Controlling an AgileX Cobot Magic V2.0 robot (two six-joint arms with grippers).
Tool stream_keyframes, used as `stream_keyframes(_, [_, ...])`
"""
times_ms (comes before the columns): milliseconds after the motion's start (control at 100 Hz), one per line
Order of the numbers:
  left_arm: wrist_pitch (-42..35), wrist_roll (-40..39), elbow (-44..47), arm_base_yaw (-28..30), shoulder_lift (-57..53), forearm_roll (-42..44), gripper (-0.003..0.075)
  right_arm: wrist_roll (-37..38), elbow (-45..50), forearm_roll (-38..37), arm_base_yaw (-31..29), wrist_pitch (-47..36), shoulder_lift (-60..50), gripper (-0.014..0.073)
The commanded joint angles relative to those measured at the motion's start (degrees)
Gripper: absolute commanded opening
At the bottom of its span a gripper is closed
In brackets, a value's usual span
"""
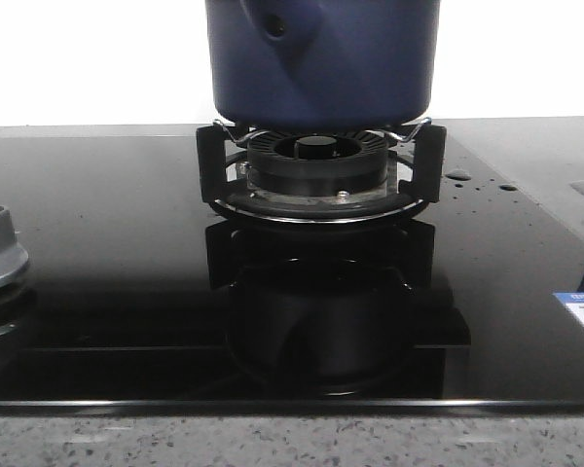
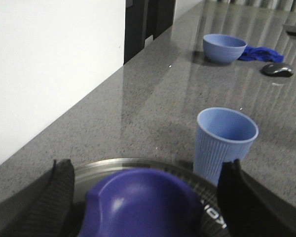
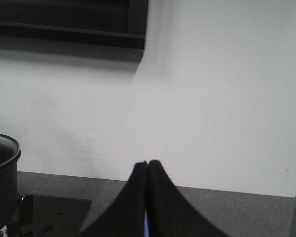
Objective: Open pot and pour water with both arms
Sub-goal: 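Lower the glass lid onto the pot with the left gripper and release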
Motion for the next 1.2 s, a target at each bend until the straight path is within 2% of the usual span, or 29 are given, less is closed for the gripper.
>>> stream_keyframes(0, [1.96,-0.10,-2.33,0.27,-5.29,-5.51,0.0534,0.05,-1.41,0.29,0.07,-3.07,0.26,-0.0064])
stream_keyframes(100, [1.44,-1.63,-2.33,2.41,-10.20,-4.42,0.0485,0.05,-1.41,0.29,0.07,-2.56,0.26,-0.0064])
stream_keyframes(210, [-1.71,-11.33,-2.21,7.07,-17.13,0.45,0.0305,0.05,-1.41,-0.24,0.07,-1.12,0.26,-0.0065])
stream_keyframes(310, [-4.07,-18.03,-1.37,11.12,-23.79,4.84,0.0189,0.05,-1.41,-4.72,0.07,-0.35,0.26,-0.0066])
stream_keyframes(480, [-5.69,-19.59,5.53,15.92,-36.61,10.01,0.0061,0.62,-1.41,-7.61,0.49,-0.25,0.26,-0.0071])
stream_keyframes(650, [-11.91,-19.59,23.70,16.07,-52.85,12.78,0.0025,3.04,-1.19,-8.11,5.36,0.30,0.26,-0.0071])
stream_keyframes(790, [-22.04,-19.48,41.23,16.07,-66.76,12.95,-0.0020,3.04,-1.19,-8.52,9.35,2.59,0.26,-0.0071])
stream_keyframes(860, [-25.87,-19.48,48.31,16.07,-72.34,12.95,-0.0020,3.04,-1.19,-8.52,10.88,3.43,0.26,-0.0071])
stream_keyframes(1000, [-27.00,-19.58,57.31,16.07,-79.37,12.75,-0.0020,3.04,-1.19,-8.52,12.10,3.58,0.26,-0.0071])
stream_keyframes(1190, [-26.65,-19.58,61.91,16.07,-82.71,12.29,-0.0020,3.04,-1.19,-8.52,12.10,3.67,0.26,-0.0071])
